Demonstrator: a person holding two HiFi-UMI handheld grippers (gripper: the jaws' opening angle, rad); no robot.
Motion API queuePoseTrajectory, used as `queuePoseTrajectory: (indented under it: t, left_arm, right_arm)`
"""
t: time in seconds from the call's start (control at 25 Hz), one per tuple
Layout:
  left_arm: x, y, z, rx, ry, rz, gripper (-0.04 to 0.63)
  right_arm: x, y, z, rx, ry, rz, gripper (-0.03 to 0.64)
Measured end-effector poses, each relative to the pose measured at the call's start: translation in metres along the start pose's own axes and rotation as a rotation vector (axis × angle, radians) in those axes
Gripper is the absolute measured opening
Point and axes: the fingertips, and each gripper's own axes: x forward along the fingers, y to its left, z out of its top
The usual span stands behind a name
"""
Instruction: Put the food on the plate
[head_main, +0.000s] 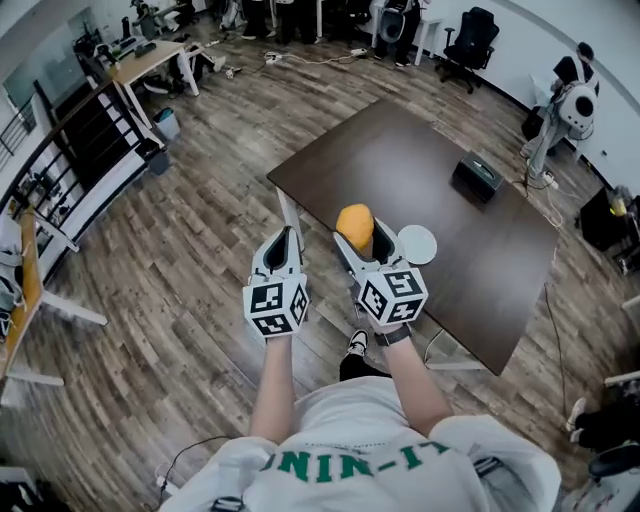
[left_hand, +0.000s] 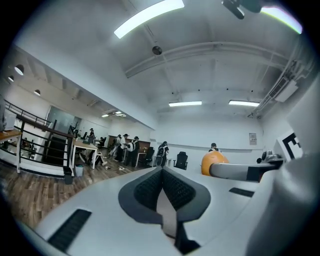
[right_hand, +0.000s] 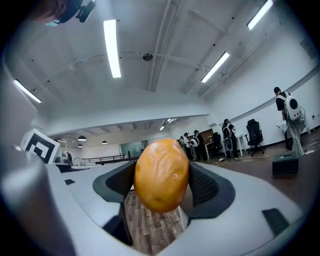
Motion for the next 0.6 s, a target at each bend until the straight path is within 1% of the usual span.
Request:
queuePoseTrajectory:
  t: [0.08, 0.2, 0.32, 0.4, 0.48, 0.6]
  left_arm:
    - [0.046, -0.017, 0.015, 0.026, -0.024, -0.039, 0.011]
    - [0.115, -0.051, 0.032, 0.058, -0.053, -0.130, 0.011]
    - [0.168, -0.089, 0.041, 0.090, -0.077, -0.204, 0.011]
    - [0.196, -0.109, 0.041, 0.102, -0.077, -0.238, 0.011]
    - [0.221, -0.127, 0.033, 0.101, -0.059, -0.280, 0.011]
    - [0.253, -0.150, 0.020, 0.102, -0.026, -0.340, 0.011]
  right_arm:
    - [0.022, -0.032, 0.023, -0.014, -0.028, -0.007, 0.345]
    - [0.048, -0.084, 0.055, -0.018, -0.074, -0.033, 0.345]
    - [0.059, -0.133, 0.081, -0.051, -0.118, -0.078, 0.345]
    - [0.061, -0.162, 0.091, -0.076, -0.138, -0.103, 0.345]
    - [0.060, -0.186, 0.093, -0.093, -0.157, -0.111, 0.345]
    - [0.061, -0.223, 0.091, -0.091, -0.160, -0.144, 0.345]
